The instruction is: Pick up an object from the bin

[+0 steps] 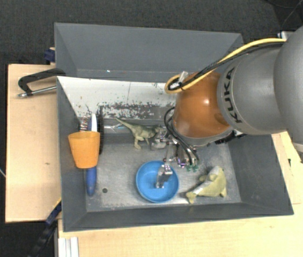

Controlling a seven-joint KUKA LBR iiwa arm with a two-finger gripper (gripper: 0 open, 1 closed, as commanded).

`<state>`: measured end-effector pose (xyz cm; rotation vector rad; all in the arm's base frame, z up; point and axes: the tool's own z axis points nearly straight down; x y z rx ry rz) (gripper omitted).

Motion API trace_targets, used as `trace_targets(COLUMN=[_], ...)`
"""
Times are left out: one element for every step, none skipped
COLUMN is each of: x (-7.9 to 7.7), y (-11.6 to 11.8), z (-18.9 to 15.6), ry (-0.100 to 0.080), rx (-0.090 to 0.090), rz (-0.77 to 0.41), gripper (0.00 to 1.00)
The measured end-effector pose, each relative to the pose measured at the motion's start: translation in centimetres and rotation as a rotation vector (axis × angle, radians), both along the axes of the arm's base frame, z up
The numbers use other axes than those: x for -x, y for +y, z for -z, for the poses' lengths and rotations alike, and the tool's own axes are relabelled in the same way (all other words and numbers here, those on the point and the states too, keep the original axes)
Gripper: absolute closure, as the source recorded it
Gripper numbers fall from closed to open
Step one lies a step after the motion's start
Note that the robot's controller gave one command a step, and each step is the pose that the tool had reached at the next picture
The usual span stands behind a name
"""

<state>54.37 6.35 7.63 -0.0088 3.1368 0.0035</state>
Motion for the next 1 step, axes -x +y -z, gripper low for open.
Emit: trace_targets(x=[-0.11], y=[0.08], z=[-0.08], ry=[0.0], rx=[0.0], rz=[0.001], gripper=[0.0])
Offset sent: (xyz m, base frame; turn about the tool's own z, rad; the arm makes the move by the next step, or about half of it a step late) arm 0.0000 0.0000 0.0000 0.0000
